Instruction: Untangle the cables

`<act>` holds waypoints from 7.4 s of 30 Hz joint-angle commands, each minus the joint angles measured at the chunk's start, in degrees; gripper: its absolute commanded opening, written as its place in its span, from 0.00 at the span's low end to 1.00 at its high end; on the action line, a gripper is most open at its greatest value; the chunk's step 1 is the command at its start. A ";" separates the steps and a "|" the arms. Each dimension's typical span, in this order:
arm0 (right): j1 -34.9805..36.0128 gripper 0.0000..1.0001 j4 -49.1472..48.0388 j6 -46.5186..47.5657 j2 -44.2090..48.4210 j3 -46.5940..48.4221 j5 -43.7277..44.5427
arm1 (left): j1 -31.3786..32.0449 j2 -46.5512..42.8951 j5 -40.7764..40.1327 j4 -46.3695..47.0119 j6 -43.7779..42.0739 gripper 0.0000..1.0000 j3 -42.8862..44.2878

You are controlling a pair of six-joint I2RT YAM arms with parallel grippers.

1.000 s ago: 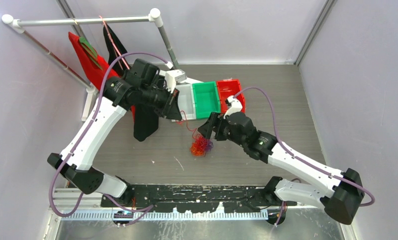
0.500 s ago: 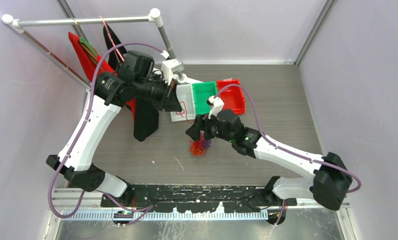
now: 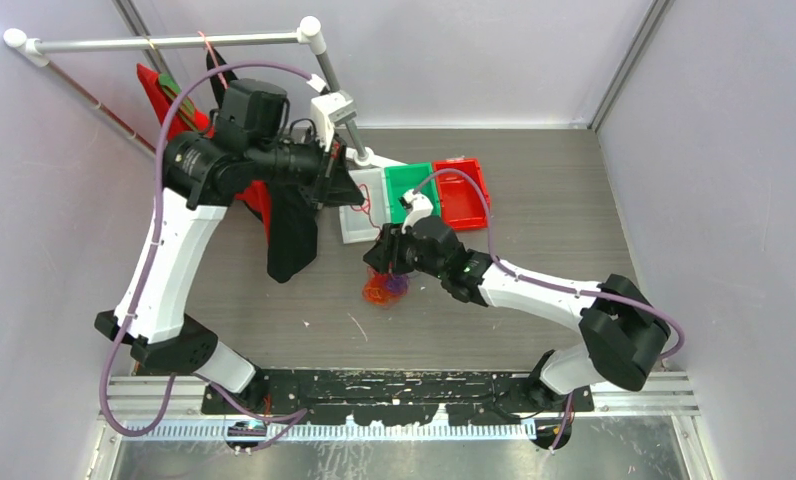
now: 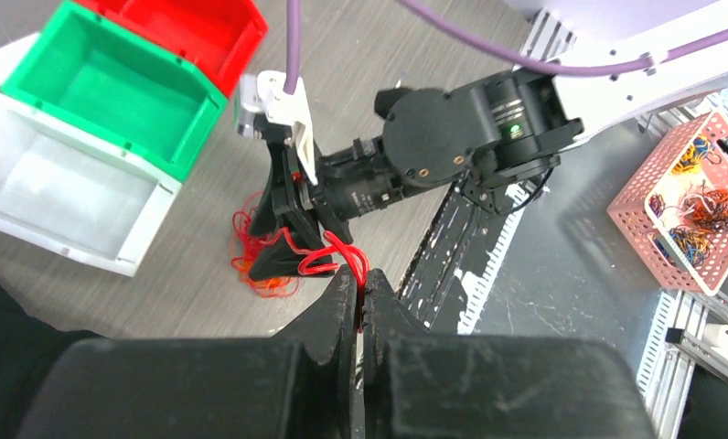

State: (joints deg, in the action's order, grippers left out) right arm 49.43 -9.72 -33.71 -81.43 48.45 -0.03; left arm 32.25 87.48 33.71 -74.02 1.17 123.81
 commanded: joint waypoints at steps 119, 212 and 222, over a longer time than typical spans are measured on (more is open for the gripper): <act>3.04 0.47 -19.88 -4.79 -7.70 3.49 5.00 | -0.05 -11.54 -9.38 55.89 5.16 0.00 12.07; 6.03 0.83 23.25 11.41 23.23 5.49 12.66 | 0.00 -11.04 -10.42 73.14 -8.00 0.00 9.40; 5.98 0.89 0.04 21.20 25.95 5.81 -12.40 | -0.01 -12.12 -10.33 72.70 -6.93 0.00 5.79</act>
State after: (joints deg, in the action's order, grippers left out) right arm 55.18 2.26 -17.74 -54.39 50.89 -1.76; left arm 32.25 76.58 23.18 -2.04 -7.22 130.56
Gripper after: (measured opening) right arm 0.889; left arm 0.015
